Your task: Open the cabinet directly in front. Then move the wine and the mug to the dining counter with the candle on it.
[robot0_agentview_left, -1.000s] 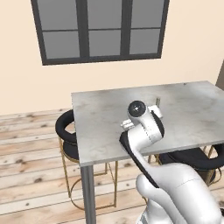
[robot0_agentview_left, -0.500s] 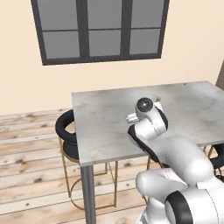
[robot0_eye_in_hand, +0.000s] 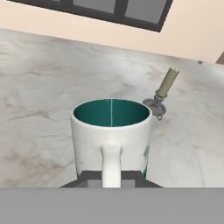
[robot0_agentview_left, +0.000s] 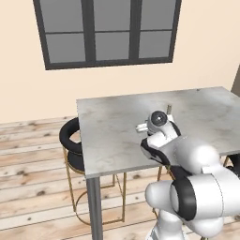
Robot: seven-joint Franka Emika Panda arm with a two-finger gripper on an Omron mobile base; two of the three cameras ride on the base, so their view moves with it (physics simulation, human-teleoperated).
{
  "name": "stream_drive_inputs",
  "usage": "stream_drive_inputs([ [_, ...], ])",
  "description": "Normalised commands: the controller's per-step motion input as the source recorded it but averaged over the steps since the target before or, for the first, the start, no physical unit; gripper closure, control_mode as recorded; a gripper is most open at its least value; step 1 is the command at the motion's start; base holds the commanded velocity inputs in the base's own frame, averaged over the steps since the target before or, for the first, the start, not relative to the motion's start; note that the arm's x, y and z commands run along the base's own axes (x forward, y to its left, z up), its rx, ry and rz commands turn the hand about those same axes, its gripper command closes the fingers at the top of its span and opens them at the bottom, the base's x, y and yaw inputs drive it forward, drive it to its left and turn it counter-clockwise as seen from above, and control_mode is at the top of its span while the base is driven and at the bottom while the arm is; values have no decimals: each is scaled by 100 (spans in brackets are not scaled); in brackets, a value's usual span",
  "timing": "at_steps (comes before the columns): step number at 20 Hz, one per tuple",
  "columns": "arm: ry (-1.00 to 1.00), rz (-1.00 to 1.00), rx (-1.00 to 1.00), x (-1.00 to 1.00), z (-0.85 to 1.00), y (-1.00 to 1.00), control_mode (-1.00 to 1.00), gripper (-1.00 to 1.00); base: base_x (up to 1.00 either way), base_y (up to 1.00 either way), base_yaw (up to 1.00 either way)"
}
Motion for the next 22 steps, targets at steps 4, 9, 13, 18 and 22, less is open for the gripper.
stream_drive_inputs([
  [4, -5, 0, 0, 0, -18, 0, -100, 100, 0, 0, 0],
  [9, -23, 0, 0, 0, -14, -11, -100, 100, 0, 0, 0],
  [13, -20, 0, 0, 0, -10, -5, -100, 100, 0, 0, 0],
  [18, -12, 0, 0, 0, -5, -3, -100, 100, 0, 0, 0],
  [22, 0, 0, 0, 7, 0, 0, -100, 100, 0, 0, 0],
])
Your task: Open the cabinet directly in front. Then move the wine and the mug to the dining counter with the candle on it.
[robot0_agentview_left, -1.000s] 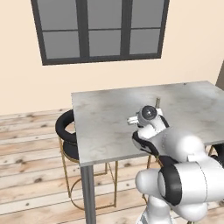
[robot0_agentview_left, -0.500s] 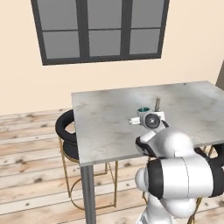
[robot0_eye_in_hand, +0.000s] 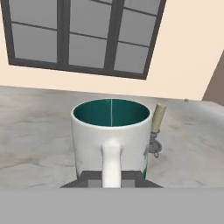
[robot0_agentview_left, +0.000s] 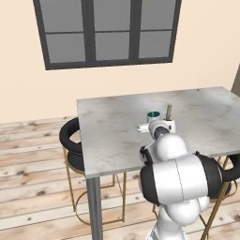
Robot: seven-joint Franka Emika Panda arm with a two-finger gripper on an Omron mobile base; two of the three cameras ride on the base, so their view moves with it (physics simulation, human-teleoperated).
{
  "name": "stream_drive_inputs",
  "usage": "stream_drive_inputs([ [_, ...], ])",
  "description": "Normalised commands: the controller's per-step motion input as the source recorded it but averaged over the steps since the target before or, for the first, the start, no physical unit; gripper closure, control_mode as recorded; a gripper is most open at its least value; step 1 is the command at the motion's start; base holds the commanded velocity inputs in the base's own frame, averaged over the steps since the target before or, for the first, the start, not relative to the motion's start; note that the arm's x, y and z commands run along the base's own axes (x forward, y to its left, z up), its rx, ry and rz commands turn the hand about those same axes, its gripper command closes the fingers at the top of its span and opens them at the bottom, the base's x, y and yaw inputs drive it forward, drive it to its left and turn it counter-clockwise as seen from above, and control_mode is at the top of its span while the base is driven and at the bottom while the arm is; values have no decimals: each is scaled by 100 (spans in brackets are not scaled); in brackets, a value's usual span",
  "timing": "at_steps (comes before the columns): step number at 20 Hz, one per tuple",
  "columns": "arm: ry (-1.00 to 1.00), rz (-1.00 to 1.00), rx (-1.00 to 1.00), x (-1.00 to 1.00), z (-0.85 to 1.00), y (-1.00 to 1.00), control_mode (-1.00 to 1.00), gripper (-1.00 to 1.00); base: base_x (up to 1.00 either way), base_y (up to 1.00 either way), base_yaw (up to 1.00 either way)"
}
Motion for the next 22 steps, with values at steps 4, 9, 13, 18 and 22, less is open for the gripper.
stream_drive_inputs([
  [4, 1, 1, 2, 27, 0, -15, -100, 100, 0, 0, 0],
  [9, 3, 4, 5, 33, 0, -31, -100, 100, 0, 0, 0],
  [13, 2, 5, 5, 24, -6, -31, -100, 100, 0, 0, 0],
  [18, 0, 5, 0, 2, -33, -21, -100, -100, 0, 0, 0],
  [22, 0, 0, 0, 0, -3, 0, -100, -100, 0, 0, 0],
])
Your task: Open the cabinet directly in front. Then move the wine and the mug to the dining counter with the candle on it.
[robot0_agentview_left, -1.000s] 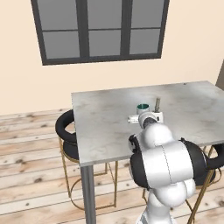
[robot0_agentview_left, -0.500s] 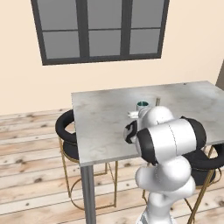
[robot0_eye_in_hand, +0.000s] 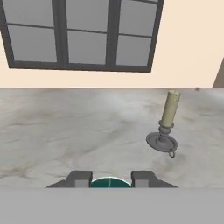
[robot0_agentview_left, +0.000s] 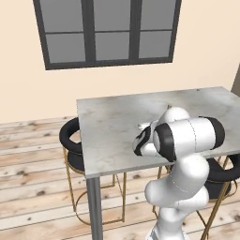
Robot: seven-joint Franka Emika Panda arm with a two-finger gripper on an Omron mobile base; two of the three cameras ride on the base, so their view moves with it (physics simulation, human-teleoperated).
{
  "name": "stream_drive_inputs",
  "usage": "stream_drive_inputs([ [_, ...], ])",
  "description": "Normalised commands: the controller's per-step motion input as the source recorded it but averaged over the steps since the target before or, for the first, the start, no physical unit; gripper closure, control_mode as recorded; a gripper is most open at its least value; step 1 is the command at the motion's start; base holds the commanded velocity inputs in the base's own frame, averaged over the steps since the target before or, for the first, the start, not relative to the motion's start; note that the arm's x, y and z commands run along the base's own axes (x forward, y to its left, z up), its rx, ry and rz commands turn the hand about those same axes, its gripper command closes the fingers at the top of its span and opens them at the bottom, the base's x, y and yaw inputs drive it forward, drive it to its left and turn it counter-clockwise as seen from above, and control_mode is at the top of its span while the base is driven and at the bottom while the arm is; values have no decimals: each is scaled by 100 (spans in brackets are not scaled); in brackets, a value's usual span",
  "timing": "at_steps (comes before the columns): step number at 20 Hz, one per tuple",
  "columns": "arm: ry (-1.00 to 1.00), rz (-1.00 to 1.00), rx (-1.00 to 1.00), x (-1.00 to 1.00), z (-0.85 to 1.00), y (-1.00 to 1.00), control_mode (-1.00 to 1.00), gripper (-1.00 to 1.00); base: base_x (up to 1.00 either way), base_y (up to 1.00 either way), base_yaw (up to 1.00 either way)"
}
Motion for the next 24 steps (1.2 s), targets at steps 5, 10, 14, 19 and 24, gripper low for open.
stream_drive_inputs([
  [5, 0, 0, 0, 0, 5, 0, -100, -100, 0, 0, 0],
  [10, 0, 0, 5, -2, 82, 0, -100, -100, 0, 0, 0],
  [14, 5, 0, 9, -24, 100, 0, -100, -100, 0, 0, 0],
  [19, 30, 0, 6, -55, 100, 0, -100, -100, 0, 0, 0],
  [24, 59, 0, 3, -77, 100, 0, -100, -100, 0, 0, 0],
])
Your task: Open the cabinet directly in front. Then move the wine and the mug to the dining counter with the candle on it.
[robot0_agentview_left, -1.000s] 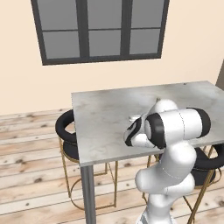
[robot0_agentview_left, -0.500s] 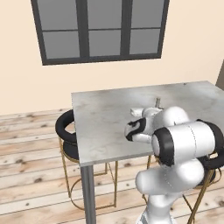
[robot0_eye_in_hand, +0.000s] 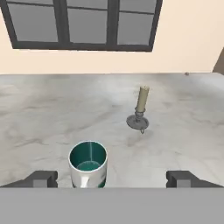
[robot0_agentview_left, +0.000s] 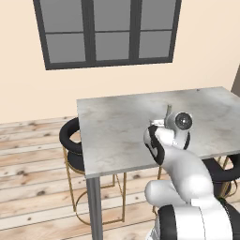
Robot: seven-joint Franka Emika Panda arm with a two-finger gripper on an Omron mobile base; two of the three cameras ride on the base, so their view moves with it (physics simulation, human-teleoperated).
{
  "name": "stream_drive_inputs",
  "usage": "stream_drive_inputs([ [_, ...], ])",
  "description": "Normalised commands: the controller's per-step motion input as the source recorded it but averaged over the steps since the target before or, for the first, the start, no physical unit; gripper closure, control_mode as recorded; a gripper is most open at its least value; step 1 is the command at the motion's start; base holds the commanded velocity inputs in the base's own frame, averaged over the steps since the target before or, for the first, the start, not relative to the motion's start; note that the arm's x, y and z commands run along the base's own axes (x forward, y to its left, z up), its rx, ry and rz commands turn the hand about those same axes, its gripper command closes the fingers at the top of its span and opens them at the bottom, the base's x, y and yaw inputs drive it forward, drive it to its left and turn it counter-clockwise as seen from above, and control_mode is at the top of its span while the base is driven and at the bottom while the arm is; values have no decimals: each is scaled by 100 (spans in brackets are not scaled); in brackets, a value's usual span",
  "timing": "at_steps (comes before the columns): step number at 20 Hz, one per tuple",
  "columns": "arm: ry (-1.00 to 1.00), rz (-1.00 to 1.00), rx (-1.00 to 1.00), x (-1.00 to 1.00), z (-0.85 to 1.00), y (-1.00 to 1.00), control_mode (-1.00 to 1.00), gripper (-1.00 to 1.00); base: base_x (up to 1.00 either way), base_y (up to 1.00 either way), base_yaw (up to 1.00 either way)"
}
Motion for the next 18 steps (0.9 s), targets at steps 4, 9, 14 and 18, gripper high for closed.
stream_drive_inputs([
  [4, 68, 0, 0, -71, 100, 0, -100, -100, 0, 0, 0],
  [9, 28, 2, 0, -62, 81, 1, -100, -100, 0, 0, 0],
  [14, -12, 13, 1, -94, -8, 15, -100, -100, 0, 0, 0],
  [18, -25, 15, 0, -100, -37, 30, -100, -100, 0, 0, 0],
])
